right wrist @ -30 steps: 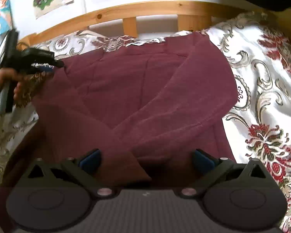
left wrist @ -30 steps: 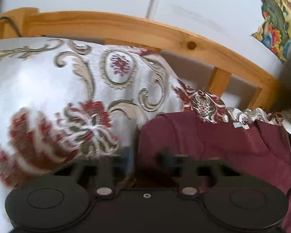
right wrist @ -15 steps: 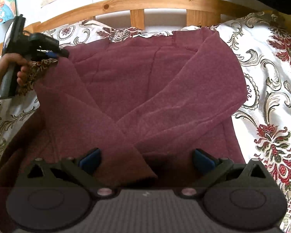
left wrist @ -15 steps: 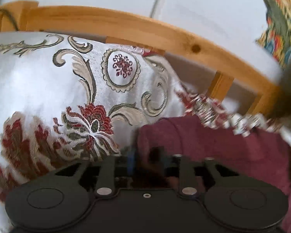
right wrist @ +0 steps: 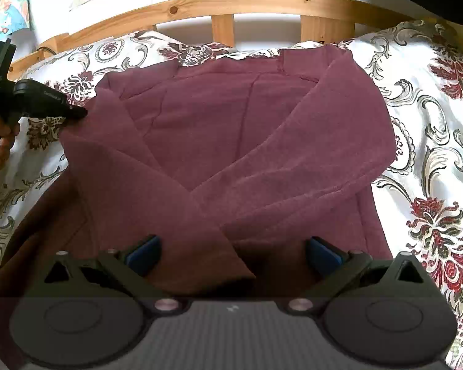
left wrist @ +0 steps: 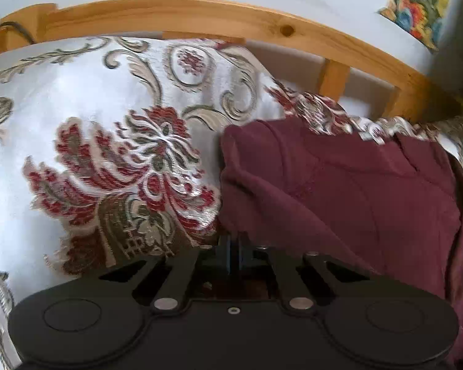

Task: Fold small clothes

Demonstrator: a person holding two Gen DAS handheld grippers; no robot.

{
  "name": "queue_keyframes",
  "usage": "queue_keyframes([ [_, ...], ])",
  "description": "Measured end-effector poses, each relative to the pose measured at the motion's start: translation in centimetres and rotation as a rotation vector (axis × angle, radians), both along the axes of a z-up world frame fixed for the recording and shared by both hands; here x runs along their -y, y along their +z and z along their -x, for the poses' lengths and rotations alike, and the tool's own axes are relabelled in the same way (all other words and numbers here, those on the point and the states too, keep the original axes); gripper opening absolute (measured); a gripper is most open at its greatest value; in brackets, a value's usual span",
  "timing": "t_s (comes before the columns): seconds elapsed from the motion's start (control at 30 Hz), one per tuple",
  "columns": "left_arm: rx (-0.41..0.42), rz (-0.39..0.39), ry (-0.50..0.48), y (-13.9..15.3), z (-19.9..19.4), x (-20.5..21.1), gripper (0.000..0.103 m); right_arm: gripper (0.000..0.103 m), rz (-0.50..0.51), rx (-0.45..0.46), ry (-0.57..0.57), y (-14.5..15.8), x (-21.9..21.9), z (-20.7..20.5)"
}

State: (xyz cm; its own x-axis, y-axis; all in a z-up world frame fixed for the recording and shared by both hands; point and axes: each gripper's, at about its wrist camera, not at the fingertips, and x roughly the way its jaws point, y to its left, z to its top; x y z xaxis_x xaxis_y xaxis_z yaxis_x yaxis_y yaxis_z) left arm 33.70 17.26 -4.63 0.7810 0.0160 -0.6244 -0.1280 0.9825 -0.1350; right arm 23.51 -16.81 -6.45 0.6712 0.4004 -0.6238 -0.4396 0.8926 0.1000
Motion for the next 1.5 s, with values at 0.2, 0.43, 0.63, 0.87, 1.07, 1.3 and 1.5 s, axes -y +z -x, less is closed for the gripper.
queue_keyframes([
  [0.2,0.047,0.055,0.158,0.4,1.6,-1.2,0.002,0.103,-0.004,-0.006,-0.002,-0.2,0.2,0.0],
  [0.43,0.058,-0.029,0.152,0.6,0.6,-0.6,0.027,0.103,0.016,-0.01,0.004,-0.3,0.0,-0.1],
  [0.63,0.101,-0.072,0.102,0.1,-2.0,0.0,0.032,0.103,0.019,-0.014,0.005,-0.4,-0.2,-0.1],
  [0.87,0.111,-0.227,0.098,-0.8,-2.8,1.8,0.032,0.103,0.017,-0.019,0.005,-0.6,-0.2,0.0],
  [1.07,0.099,-0.202,0.145,-0.4,-1.7,0.6,0.022,0.103,0.016,-0.02,0.004,-0.6,-0.2,0.0],
  [1.3,0.023,-0.049,0.109,-0.1,1.2,-0.3,0.031,0.103,0.015,-0.016,-0.001,-0.5,-0.1,0.0],
  [1.5,-0.069,-0.099,0.101,-0.1,2.9,0.5,0.035,0.103,0.026,-0.017,-0.036,0.3,0.9,0.8],
])
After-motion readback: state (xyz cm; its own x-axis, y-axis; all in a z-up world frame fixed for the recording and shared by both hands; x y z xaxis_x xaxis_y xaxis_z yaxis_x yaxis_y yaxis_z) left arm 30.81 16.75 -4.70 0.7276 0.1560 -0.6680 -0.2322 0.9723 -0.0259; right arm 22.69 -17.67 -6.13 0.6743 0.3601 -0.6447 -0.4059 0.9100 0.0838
